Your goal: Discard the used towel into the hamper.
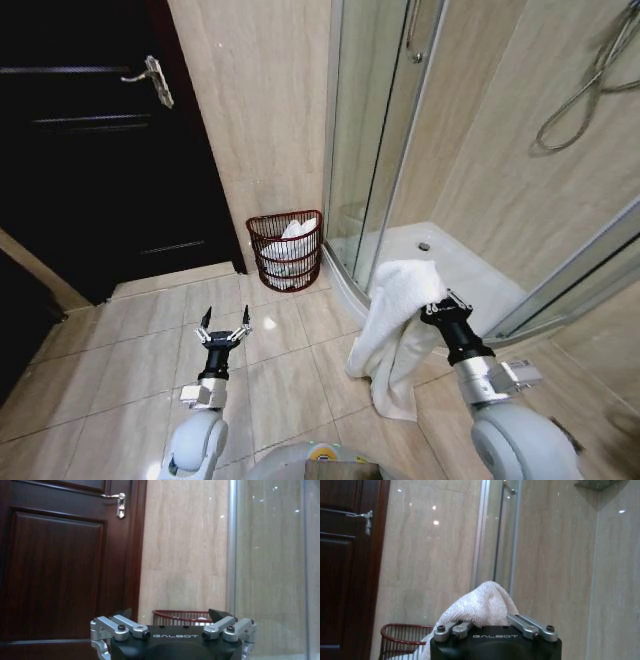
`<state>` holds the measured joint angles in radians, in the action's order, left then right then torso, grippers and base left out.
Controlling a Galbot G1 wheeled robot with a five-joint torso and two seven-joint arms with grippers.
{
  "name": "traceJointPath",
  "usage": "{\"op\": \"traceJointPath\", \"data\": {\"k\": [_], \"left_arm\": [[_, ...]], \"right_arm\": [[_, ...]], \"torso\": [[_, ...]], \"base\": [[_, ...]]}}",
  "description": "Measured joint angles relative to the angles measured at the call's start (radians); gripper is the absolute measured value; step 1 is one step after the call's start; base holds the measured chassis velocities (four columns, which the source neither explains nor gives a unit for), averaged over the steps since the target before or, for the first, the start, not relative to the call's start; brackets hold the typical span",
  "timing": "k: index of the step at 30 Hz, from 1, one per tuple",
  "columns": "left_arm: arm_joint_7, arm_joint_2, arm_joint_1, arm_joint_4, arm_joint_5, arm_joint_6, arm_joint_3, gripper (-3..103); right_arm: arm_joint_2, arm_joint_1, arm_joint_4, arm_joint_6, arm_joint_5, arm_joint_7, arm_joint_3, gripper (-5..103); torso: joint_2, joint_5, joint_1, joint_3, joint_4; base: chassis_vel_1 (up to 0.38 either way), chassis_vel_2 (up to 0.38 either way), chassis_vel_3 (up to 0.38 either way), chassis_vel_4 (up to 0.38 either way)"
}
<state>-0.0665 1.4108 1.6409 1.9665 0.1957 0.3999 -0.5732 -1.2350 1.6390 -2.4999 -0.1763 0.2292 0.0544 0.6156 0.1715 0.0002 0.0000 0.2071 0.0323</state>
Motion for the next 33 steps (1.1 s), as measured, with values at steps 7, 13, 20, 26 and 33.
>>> {"op": "traceJointPath", "data": {"k": [7,13,20,26,33], "left_arm": [[0.000,0.008,0.014,0.012,-0.002,0.007,-0.007,100],[-0.001,0.016,0.029,0.013,-0.003,0.023,-0.013,100],[-0.001,0.023,0.035,0.007,-0.006,0.033,-0.013,100],[-0.001,0.028,0.035,0.007,-0.010,0.037,-0.011,100],[-0.001,0.036,0.034,0.002,-0.010,0.040,-0.007,100]], "right_arm": [[0.004,0.002,0.000,0.004,0.003,0.000,0.000,8],[0.006,0.002,0.000,0.005,0.006,0.002,-0.004,8],[0.008,0.001,0.000,0.008,0.009,0.008,-0.004,8],[0.015,0.000,-0.001,0.006,0.042,0.049,-0.011,8],[0.017,-0.007,0.000,0.007,0.043,0.053,-0.022,8]], "torso": [[0.000,-0.0006,0.000,0.000,0.0001],[0.000,-0.0008,0.000,0.000,-0.0001],[0.000,0.0014,0.000,0.001,0.0003],[0.000,-0.0015,0.000,0.000,0.0003],[0.000,0.0001,0.000,0.000,0.0001]], "base": [[0.169,0.174,-0.181,-0.167],[0.225,0.222,-0.234,-0.242],[0.244,0.199,-0.200,-0.249],[0.167,0.150,-0.198,-0.170],[-0.009,0.024,0.028,-0.018]]}}
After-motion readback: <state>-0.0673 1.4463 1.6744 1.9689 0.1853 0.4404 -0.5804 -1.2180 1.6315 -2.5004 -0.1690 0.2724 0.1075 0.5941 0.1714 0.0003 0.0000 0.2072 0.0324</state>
